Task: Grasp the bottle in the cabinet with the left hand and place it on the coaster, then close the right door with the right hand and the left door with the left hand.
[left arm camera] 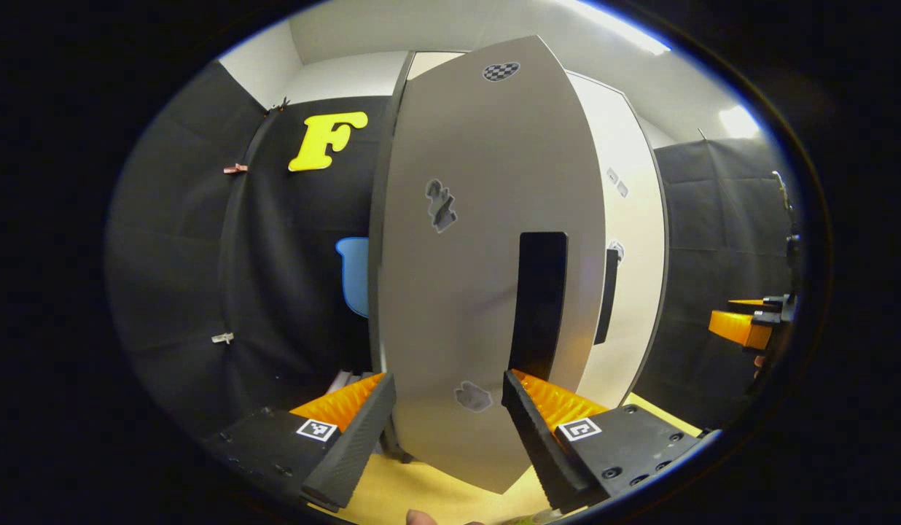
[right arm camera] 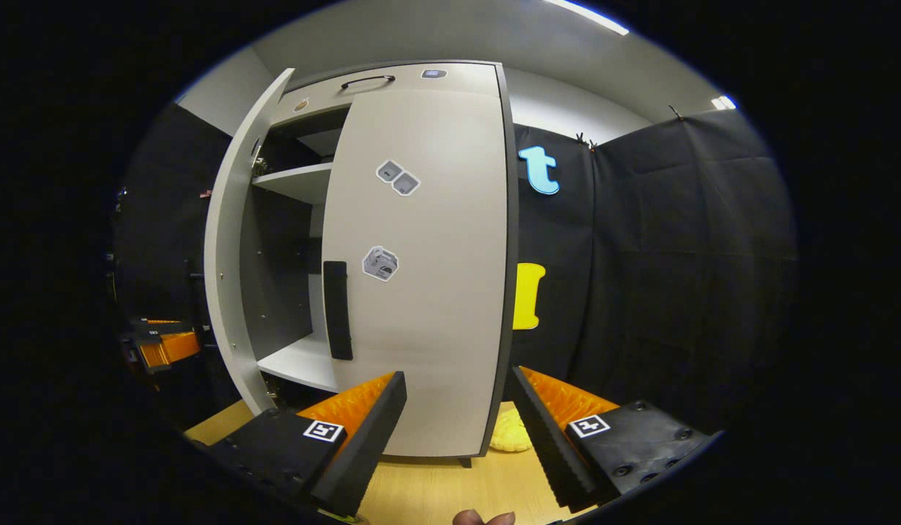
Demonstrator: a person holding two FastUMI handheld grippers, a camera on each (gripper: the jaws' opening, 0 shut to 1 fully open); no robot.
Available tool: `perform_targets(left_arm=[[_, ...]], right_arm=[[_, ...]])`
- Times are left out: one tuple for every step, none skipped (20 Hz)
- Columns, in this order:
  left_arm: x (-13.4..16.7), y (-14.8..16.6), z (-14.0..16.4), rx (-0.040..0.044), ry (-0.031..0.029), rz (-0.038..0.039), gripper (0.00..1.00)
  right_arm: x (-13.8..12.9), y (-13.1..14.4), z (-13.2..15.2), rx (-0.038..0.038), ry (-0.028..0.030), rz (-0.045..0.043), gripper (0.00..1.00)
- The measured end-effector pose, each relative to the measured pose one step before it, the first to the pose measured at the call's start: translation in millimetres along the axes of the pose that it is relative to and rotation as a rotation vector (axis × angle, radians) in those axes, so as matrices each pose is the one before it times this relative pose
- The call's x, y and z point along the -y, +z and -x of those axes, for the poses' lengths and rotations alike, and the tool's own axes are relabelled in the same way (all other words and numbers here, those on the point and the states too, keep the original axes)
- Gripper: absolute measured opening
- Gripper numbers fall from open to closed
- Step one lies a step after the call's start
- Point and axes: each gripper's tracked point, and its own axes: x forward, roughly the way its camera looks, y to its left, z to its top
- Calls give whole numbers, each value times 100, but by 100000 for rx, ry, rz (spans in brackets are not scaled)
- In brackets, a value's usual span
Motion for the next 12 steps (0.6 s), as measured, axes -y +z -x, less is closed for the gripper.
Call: perform_targets(left_arm=[[529, -21, -430, -152, -449, 629, 94], [343, 12, -396, -7, -168, 95, 95], [313, 47, -275, -66, 46, -205, 95], [257, 70, -279, 275, 57, -297, 94], [241, -22, -283, 33, -16, -422, 94], [290, -39, -389, 93, -44, -302, 94], [334, -36, -361, 5, 47, -54, 94], [343, -4, -427, -113, 69, -135, 94], [249, 5, -425, 192, 162, -356, 91], [391, 88, -537, 42, 181, -756, 94], [347, 26, -468, 258, 219, -1056, 94], [327, 7, -495, 261, 150, -864, 94]], right_arm=[[474, -65, 198, -99, -724, 30, 97], [395, 42, 187, -31, -633, -618, 97], [371, 9, 115, -51, -578, -709, 98], [321, -67, 101, -226, -408, -321, 98], [282, -143, 185, -286, -472, 1, 98], [150, -80, -98, -316, -299, 83, 98], [109, -114, 60, -441, -70, 14, 98], [-17, -145, 91, -482, 220, -73, 98], [-79, -105, 87, -457, 358, -96, 98], [-124, -65, 24, -367, 379, -2, 98], [-90, -102, 41, -343, 407, 203, 98], [-49, -71, 32, -260, 243, 149, 98]])
